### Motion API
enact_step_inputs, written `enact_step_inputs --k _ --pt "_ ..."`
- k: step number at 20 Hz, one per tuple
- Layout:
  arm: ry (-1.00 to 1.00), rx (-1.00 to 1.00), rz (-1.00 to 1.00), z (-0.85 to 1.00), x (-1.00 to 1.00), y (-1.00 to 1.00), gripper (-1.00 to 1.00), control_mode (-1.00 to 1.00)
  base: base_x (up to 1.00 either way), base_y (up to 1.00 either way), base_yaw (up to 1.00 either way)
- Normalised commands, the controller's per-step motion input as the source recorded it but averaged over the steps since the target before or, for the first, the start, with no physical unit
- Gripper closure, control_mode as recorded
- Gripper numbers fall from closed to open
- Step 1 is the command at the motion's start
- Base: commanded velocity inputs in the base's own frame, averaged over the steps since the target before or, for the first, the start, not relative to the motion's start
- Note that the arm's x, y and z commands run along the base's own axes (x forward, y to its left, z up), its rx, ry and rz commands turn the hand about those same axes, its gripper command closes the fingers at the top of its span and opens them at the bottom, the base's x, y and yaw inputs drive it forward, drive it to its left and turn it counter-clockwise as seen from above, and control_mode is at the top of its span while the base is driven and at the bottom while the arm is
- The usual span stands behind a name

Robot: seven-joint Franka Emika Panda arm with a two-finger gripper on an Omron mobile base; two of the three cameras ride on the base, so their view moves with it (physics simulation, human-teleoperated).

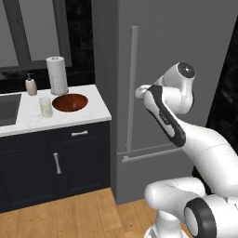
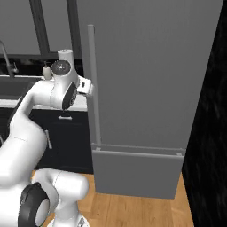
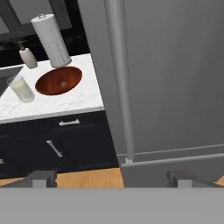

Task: Grab a lemon wedge from the fridge and one ice cube from the ice bowl, and put them in the glass of lemonade.

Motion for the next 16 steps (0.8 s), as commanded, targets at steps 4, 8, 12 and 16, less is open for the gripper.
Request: enact_step_inputs --k 4,8,12,16 --pt "0.0 0.0 0.0 0.0 0.81 0.0 -1.0 -1.0 0.0 0.0 0.0" --pt "-0.03 0.0 0.0 0.0 0.55 0.0 -1.0 -1.0 0.0 0.0 0.0" --pt "-0.08 0.0 0.0 -0.03 0.47 0.0 -1.0 -1.0 0.0 0.0 0.0" --pt "-0.14 0.0 0.0 -0.17 0.41 0.0 -1.0 -1.0 0.0 0.0 0.0"
